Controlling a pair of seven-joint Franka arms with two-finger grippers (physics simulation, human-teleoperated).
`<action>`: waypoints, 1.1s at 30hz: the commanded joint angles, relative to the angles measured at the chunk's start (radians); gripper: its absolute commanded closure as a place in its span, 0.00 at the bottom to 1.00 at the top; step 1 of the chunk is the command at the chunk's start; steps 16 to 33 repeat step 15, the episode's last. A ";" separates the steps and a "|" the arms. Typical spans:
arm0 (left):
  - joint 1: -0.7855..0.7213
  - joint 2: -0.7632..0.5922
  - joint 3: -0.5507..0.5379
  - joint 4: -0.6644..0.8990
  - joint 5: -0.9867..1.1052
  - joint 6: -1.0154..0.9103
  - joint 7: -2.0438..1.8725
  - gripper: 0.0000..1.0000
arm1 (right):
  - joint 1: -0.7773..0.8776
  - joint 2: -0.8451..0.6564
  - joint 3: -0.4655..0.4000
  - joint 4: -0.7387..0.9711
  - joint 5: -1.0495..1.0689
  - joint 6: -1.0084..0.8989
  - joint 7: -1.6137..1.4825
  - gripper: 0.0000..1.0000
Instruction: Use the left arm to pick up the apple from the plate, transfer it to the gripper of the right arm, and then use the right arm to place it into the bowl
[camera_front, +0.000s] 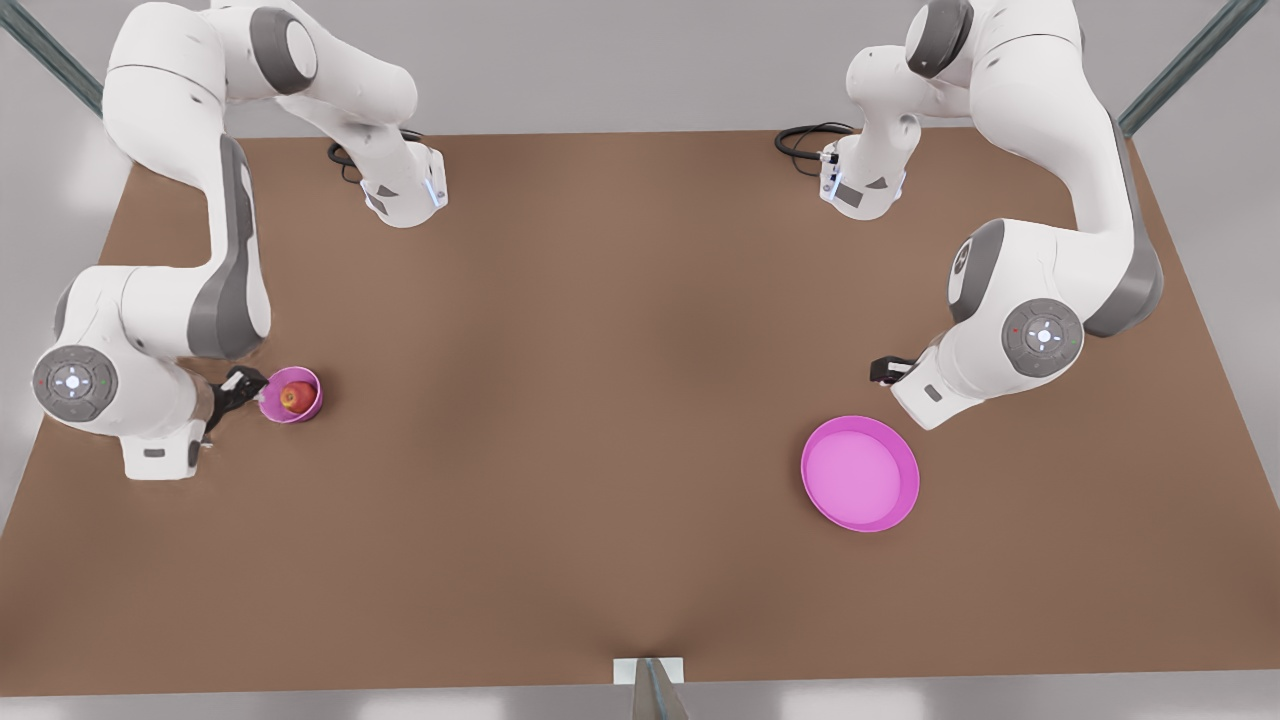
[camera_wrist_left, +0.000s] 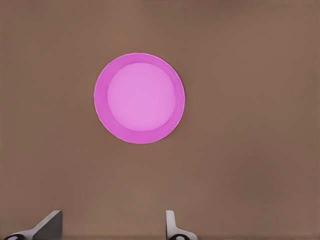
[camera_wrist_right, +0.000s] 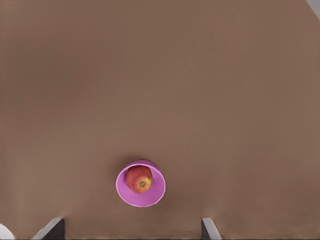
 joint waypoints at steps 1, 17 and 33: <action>0.000 -0.001 0.000 0.000 0.001 -0.001 -0.003 0.00 | 0.021 -0.103 -0.055 -0.057 0.095 -0.189 0.627 0.00; -0.001 -0.001 0.000 0.000 0.001 -0.001 -0.002 0.00 | 0.037 -0.215 -0.092 -0.132 0.152 -0.191 0.764 0.00; -0.001 -0.001 0.000 0.000 0.001 -0.001 -0.002 0.00 | 0.037 -0.215 -0.092 -0.132 0.152 -0.191 0.764 0.00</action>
